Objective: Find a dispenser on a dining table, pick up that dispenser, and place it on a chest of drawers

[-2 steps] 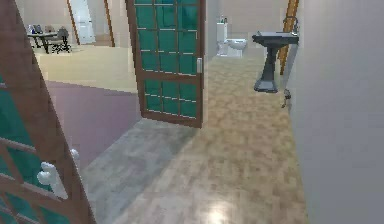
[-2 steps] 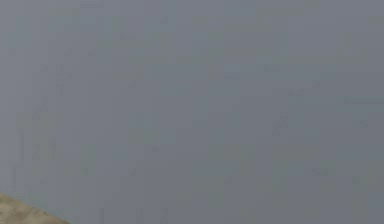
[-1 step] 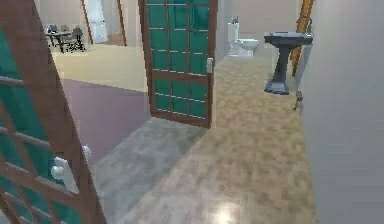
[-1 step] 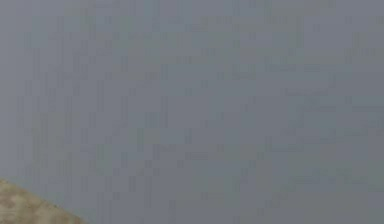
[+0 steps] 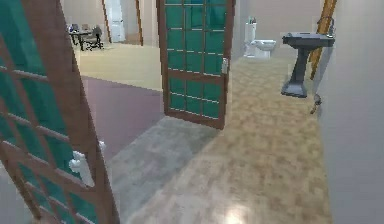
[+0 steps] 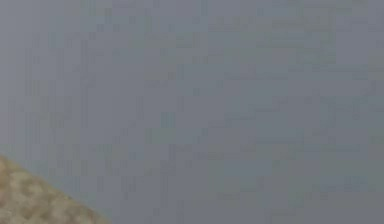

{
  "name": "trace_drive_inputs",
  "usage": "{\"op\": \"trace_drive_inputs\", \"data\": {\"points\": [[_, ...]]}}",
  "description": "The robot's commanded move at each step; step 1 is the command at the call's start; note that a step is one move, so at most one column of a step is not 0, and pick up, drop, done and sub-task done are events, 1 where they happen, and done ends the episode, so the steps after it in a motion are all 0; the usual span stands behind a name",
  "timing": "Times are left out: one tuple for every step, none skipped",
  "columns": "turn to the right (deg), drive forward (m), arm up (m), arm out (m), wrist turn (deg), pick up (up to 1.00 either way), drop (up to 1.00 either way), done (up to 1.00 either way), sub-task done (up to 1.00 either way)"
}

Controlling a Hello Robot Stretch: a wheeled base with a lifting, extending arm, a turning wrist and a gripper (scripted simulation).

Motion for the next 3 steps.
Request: {"op": "trace_drive_inputs", "data": {"points": [[0.0, 0.65, 0.0, 0.0, 0.0, 0.0, 0.0, 0.0, 0.0], [45.0, 0.0, 0.0, 0.0, 0.0, 0.0, 0.0, 0.0, 0.0], [15.0, 0.0, 0.0, 0.0, 0.0, 0.0, 0.0, 0.0, 0.0]]}}
